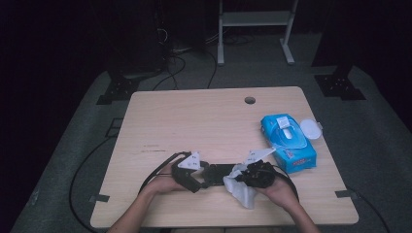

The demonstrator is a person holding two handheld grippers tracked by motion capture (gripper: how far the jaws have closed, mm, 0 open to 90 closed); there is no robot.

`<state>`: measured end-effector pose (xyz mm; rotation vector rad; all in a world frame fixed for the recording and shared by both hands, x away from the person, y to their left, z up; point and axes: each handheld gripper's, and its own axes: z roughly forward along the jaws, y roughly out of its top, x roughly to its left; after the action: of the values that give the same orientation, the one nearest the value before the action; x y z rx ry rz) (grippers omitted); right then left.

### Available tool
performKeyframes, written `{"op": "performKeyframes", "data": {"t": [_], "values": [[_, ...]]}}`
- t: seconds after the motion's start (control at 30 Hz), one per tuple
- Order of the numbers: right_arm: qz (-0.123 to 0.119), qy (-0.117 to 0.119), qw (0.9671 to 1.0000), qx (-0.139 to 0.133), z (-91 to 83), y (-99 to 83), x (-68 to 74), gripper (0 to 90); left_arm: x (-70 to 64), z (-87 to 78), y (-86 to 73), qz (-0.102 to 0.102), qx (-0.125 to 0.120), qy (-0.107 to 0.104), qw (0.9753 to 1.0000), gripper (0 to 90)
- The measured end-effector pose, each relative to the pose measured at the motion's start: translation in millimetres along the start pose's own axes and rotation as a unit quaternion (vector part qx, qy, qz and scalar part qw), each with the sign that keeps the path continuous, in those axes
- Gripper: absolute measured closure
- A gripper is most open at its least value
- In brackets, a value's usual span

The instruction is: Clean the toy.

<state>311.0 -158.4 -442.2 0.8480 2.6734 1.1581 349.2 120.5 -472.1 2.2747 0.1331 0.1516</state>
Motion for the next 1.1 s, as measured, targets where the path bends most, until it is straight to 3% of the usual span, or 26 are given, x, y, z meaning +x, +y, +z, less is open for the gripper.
{"op": "performKeyframes", "data": {"t": [0.13, 0.23, 0.43, 0.67, 0.87, 1.0, 1.1], "values": [[0.019, -0.013, 0.9997, -0.002, -9.2, -10.5, -7.1, 82.8, 1.2, 0.3, -1.0, 0.000, -0.004, -0.001, 1.0000, 24.2], [0.020, -0.013, 0.9997, -0.006, -9.2, -11.6, -6.0, 82.7, 1.3, 0.6, -0.7, -0.001, -0.003, 0.001, 1.0000, 24.2], [0.007, 0.002, 1.0000, -0.005, -4.8, -6.1, -0.9, 82.7, 1.5, 0.6, -1.3, -0.006, -0.003, -0.001, 1.0000, 24.2], [0.028, 0.008, 0.9995, -0.014, -8.0, -11.4, -7.0, 82.9, 3.5, -0.4, -1.1, -0.020, -0.007, -0.008, 0.9997, 24.0], [0.026, 0.005, 0.9994, -0.020, -7.6, -13.4, -5.1, 83.1, 7.2, -4.8, -4.4, -0.054, -0.003, -0.016, 0.9984, 23.0], [0.024, 0.002, 0.9994, -0.024, -7.7, -14.9, -3.9, 83.2, 10.9, -6.8, -6.5, -0.088, -0.002, -0.030, 0.9957, 21.2], [0.019, 0.000, 0.9994, -0.028, -7.6, -15.6, -2.9, 83.3, 13.6, -7.6, -7.0, -0.117, -0.005, -0.043, 0.9921, 21.4]]}}
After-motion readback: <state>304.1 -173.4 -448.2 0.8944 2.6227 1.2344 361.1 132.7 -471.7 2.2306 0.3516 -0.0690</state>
